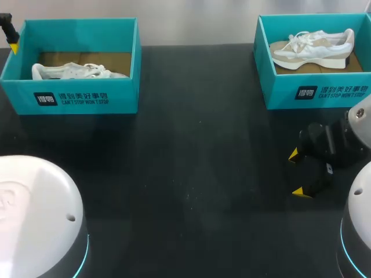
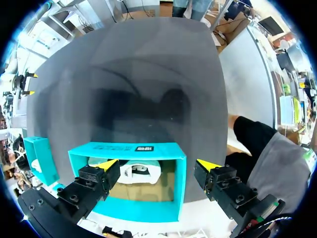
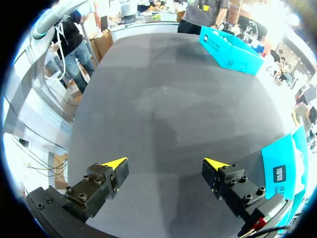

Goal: Take the shoe out of the shoebox, open the shoe tongue, remove and reinsert the insole, then place the shoe into the shoebox

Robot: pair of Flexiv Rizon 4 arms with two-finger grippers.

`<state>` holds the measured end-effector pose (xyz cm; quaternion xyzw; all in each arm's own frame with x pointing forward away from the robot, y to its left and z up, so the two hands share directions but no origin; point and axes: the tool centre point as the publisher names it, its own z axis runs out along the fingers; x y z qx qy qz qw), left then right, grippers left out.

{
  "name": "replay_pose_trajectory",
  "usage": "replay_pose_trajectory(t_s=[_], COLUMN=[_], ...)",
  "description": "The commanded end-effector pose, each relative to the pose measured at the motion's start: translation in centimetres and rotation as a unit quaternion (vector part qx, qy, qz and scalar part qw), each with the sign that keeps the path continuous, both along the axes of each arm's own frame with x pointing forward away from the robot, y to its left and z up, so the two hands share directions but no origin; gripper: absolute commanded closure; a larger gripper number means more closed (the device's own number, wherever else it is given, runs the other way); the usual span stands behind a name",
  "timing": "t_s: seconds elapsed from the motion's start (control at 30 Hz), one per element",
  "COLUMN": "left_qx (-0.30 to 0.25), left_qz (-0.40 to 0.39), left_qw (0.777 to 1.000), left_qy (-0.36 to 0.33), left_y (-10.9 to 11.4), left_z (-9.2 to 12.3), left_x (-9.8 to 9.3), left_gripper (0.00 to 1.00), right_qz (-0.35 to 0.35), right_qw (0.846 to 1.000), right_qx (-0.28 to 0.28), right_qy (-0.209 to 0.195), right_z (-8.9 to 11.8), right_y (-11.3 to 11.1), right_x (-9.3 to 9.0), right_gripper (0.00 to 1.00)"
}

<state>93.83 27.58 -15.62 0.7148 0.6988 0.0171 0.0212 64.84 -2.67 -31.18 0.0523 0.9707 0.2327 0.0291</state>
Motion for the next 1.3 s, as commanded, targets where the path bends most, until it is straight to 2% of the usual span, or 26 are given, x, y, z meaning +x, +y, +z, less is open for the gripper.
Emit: replay_pose_trajectory(t_s=[0.03,0.37,0.67,0.97,1.07,1.3], left_qx=[0.001,0.001,0.001,0.001,0.001,0.001], left_qz=[0.000,0.000,0.000,0.000,0.000,0.000], left_qw=[1.000,1.000,1.000,1.000,1.000,1.000], left_qy=[-0.003,-0.003,-0.003,-0.003,-0.003,-0.003], left_y=[0.0,0.0,0.0,0.0,0.0,0.0], left_z=[0.1,0.1,0.1,0.1,0.1,0.1], left_x=[-0.4,-0.4,-0.4,-0.4,-0.4,-0.4], left_gripper=[0.00,0.00,0.00,0.00,0.00,0.00], right_qz=[0.000,0.000,-0.044,-0.115,-0.145,-0.204], right_qw=[1.000,1.000,0.997,0.989,0.984,0.966], right_qx=[-0.001,-0.001,-0.045,-0.084,-0.099,-0.148], right_qy=[-0.001,-0.001,0.041,0.039,0.042,0.064], right_z=[0.0,0.0,1.8,5.1,6.2,8.6], right_y=[0.0,0.0,0.3,-0.4,-1.5,-4.8], right_x=[-0.2,-0.2,2.5,6.9,9.3,16.1], right_gripper=[0.00,0.00,0.00,0.00,0.00,0.00])
